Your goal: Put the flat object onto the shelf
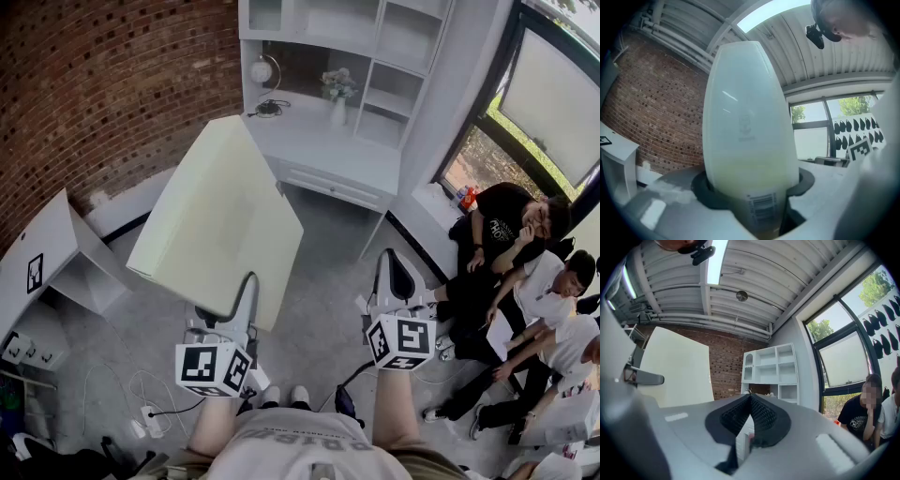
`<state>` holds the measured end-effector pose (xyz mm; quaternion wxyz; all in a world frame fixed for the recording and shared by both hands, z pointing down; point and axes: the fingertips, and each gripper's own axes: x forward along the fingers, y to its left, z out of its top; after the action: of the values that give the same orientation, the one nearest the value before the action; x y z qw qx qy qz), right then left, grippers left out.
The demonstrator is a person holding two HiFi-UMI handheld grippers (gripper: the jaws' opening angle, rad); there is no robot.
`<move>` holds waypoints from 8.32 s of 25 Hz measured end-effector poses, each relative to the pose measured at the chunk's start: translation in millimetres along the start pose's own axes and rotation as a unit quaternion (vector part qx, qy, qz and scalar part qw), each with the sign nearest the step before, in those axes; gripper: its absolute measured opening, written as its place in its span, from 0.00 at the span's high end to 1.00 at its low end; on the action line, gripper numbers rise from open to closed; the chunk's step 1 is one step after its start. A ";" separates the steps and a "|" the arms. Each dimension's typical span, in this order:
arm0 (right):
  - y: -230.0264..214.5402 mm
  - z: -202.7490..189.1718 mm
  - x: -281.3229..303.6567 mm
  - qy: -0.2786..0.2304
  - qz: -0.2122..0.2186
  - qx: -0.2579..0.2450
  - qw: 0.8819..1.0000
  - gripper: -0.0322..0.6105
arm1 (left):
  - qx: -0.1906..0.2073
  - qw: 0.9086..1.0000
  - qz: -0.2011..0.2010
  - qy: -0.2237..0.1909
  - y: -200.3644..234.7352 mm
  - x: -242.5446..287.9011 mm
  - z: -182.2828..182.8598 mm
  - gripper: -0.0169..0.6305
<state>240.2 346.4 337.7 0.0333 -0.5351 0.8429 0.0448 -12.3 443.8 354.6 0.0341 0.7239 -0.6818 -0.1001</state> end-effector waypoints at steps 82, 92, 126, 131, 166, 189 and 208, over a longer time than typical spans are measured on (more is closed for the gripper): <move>-4.3 -102.7 58.1 -0.003 0.216 0.581 0.785 0.38 | -0.446 0.886 -0.122 -0.032 -31.4 117.2 -85.7 0.39; 0.5 -101.1 147.1 -0.007 0.193 0.561 0.805 0.29 | -0.456 0.879 -0.133 -0.047 12.0 203.9 -73.4 0.42; -65.6 -107.4 411.9 0.010 0.131 0.488 0.863 0.34 | -0.458 0.868 -0.189 -0.002 78.4 492.1 -65.0 0.42; -93.5 -100.7 447.4 0.002 0.144 0.477 0.867 0.34 | -0.465 0.864 -0.196 -0.009 67.5 535.1 -61.8 0.42; -182.4 -104.7 649.1 -0.003 0.183 0.466 0.865 0.33 | -0.449 0.872 -0.194 -0.032 79.8 746.0 -58.3 0.42; -192.7 -74.2 783.9 -0.053 0.142 0.444 0.883 0.33 | -0.444 0.854 -0.271 -0.013 124.9 891.7 -16.6 0.42; -220.6 -69.8 862.1 -0.057 0.080 0.425 0.900 0.33 | -0.465 0.836 -0.290 0.025 142.4 988.7 -14.7 0.42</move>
<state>72.9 -529.9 308.5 0.3019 -0.3971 0.8187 -0.2845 -99.3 -549.8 298.0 0.3532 0.7897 -0.3127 -0.3921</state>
